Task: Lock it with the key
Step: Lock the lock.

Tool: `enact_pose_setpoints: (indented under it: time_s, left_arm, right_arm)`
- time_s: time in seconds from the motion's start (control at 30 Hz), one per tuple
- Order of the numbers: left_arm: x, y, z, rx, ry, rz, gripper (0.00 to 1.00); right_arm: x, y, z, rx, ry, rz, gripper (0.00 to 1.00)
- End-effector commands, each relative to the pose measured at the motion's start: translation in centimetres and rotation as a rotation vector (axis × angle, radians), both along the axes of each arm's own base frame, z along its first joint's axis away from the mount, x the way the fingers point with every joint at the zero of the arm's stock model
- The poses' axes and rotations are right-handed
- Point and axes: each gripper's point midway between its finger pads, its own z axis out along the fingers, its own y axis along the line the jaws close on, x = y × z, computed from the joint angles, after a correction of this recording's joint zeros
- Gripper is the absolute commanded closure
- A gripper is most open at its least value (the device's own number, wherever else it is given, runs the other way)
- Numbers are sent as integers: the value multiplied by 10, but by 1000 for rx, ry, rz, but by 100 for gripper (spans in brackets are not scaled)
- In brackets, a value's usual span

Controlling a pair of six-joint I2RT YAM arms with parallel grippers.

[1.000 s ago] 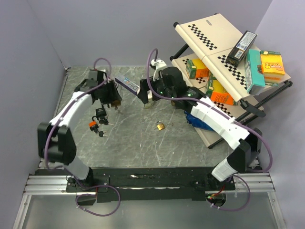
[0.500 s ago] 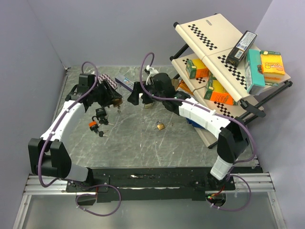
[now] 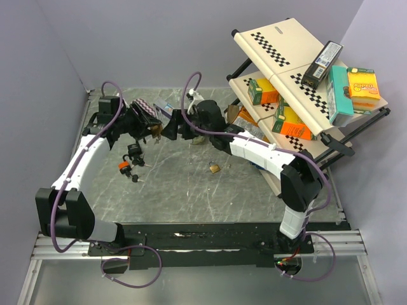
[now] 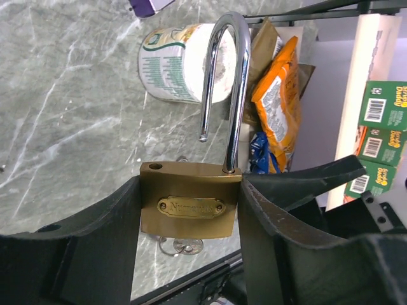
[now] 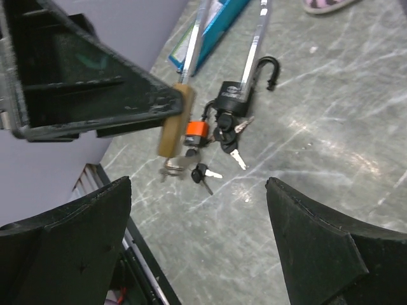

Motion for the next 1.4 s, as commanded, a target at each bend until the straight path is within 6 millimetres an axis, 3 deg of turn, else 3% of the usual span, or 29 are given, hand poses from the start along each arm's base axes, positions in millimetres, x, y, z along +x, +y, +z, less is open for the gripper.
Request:
enact_pose_setpoints:
  time_s: [0.0, 0.3, 0.47, 0.67, 0.77, 0.8, 0.93, 1.0, 1.03, 1.07, 1.1, 1.13, 1.23, 1.33, 1.37]
  left_arm:
    - [-1, -11, 39, -95, -110, -31, 99]
    - [-5, -18, 46, -175, -99, -48, 99]
    - [-8, -20, 51, -190, -105, -53, 99]
    - [-21, -20, 39, -198, -76, -48, 99]
    - [-23, -20, 42, -212, -82, -45, 99]
    - [-23, -20, 43, -215, -84, -44, 99]
    - [-18, -14, 47, -196, -103, -26, 99]
    - [-17, -11, 47, -197, -101, -19, 99]
    - [-16, -10, 46, -197, -97, -14, 93]
    - [-16, -9, 42, -197, -86, -9, 80]
    - [-16, -7, 40, -195, -81, -5, 61]
    - [-15, -3, 38, -190, -76, 8, 31]
    - [-13, 8, 39, -168, -102, 11, 3]
    - [-12, 22, 50, -93, -181, -26, 4]
    - [-11, 23, 61, -66, -218, -45, 4]
  right_arm:
    - [-2, 17, 22, 69, -47, 10, 9]
    - [15, 28, 14, 34, -91, -54, 11]
    - [23, 36, 14, 30, -84, -77, 21]
    - [30, 42, 18, 40, -101, -95, 34]
    - [29, 47, 16, 35, -110, -83, 46]
    - [27, 49, 16, 40, -111, -74, 56]
    - [24, 50, 15, 42, -104, -65, 78]
    - [23, 47, 17, 38, -110, -63, 94]
    - [22, 47, 18, 40, -110, -59, 100]
    - [20, 46, 18, 41, -110, -52, 100]
    - [18, 46, 23, 46, -116, -41, 100]
    - [15, 46, 23, 52, -112, -14, 100]
    - [7, 41, 34, 79, -111, 39, 100]
    - [2, 27, 43, 98, -126, 88, 100]
    - [-9, 25, 41, 111, -120, 157, 100]
